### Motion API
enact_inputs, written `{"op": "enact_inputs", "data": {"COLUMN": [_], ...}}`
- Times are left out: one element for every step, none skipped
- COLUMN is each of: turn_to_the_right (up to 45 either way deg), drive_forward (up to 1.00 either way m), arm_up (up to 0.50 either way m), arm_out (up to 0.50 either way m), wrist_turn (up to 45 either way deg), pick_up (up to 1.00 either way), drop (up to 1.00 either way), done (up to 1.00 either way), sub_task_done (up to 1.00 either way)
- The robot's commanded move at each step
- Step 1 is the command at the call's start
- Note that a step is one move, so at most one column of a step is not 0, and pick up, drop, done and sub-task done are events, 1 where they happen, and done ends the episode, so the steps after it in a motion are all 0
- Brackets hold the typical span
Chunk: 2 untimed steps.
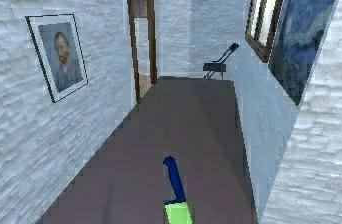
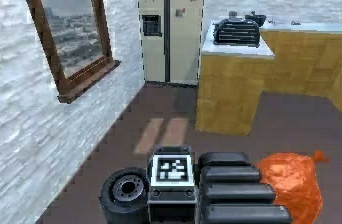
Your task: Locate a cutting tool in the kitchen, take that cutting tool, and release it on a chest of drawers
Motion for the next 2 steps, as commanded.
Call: {"op": "enact_inputs", "data": {"turn_to_the_right": [0.0, 0.0], "drive_forward": [1.00, 1.00], "arm_up": [0.00, 0.00], "arm_out": [0.00, 0.00], "wrist_turn": [0.0, 0.0], "pick_up": [0.00, 0.00], "drop": [0.00, 0.00], "done": [0.00, 0.00], "sub_task_done": [0.00, 0.00]}}
